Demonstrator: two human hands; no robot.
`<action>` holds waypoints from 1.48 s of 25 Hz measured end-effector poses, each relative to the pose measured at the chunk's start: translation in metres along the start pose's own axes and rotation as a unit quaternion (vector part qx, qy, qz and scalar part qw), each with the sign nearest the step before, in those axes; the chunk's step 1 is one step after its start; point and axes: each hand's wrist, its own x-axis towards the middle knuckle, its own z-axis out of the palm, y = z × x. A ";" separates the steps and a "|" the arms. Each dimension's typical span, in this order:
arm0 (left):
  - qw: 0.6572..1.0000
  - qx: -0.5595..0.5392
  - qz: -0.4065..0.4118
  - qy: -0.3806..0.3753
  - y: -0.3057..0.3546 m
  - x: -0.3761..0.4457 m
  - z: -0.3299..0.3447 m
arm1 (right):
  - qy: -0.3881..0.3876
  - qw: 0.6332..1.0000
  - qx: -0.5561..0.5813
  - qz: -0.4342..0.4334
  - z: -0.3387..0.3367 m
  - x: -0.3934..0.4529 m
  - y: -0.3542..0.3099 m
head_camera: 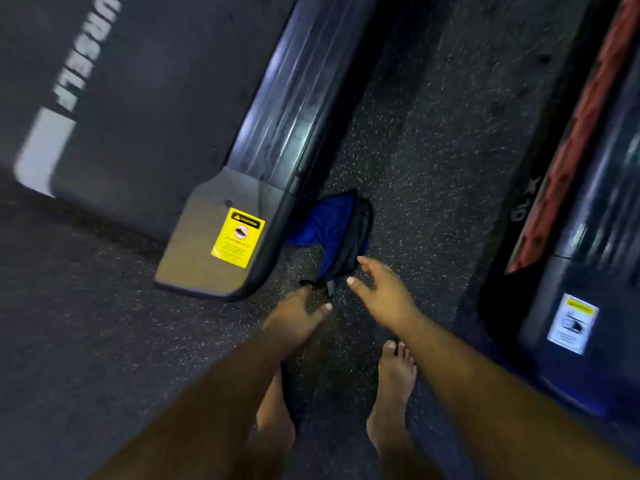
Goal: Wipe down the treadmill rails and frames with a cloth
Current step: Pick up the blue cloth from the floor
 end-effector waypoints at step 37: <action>0.707 -0.525 0.202 0.429 -0.009 -0.729 -0.315 | 0.035 0.927 -0.014 -0.372 -0.141 -0.533 -0.417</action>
